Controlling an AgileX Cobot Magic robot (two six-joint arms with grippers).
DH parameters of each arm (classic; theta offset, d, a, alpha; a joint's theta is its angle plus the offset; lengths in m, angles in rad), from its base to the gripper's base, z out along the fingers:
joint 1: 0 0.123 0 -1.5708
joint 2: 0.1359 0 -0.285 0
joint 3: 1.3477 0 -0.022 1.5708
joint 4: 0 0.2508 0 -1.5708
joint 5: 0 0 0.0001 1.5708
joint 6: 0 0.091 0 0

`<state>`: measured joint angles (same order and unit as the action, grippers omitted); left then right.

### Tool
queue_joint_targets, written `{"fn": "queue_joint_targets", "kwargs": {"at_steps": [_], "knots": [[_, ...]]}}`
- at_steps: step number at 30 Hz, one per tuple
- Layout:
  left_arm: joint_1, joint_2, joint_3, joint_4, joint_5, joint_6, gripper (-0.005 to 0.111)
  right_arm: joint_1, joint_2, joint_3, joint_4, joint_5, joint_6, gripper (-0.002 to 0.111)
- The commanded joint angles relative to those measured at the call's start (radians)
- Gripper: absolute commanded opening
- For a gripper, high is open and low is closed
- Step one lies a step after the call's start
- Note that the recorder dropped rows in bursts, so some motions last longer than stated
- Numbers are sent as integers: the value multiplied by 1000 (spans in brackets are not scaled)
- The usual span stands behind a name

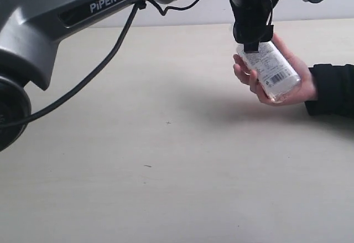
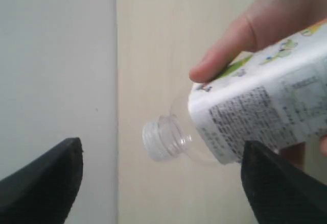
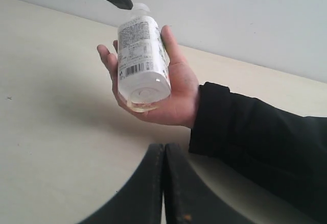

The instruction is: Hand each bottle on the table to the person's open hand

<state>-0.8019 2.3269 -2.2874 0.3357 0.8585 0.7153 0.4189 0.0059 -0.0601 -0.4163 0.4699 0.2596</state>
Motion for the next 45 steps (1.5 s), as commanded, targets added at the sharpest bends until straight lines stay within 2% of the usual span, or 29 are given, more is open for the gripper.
{"fn": "queue_joint_targets", "kwargs": {"at_steps": [1,3,5,8,11,12,22,28,32,34,41,45], "knots": [[-4,-16,-3,2,91,-96,81,-6,-6,5,-7,-2,2,0],[-4,-17,-3,15,121,-187,78,-6,-6,5,-7,-2,2,0],[-6,-24,-3,27,165,-232,70,-6,-6,5,-7,-2,2,0],[-6,-54,-3,27,239,-336,44,-6,-6,5,-7,-2,2,0],[-6,-89,-3,20,317,-440,4,-6,-6,5,-7,-2,2,0],[-6,-99,-3,13,343,-470,1,-6,-6,5,-7,-2,2,0],[-6,-186,-3,3,363,-694,0,-6,-6,5,-7,-2,2,0],[-17,-265,33,-84,363,-721,0,-6,-6,5,-7,-2,2,0],[-17,-328,166,-77,363,-795,0,-6,-6,5,-7,-2,2,0],[-17,-366,253,-76,308,-819,0,-6,-6,5,-7,-2,2,0],[-52,-546,614,-31,14,-956,0,-6,-6,5,-7,-2,2,0],[-102,-689,824,132,-124,-1122,0,-6,-6,5,-7,-2,2,0]]}}
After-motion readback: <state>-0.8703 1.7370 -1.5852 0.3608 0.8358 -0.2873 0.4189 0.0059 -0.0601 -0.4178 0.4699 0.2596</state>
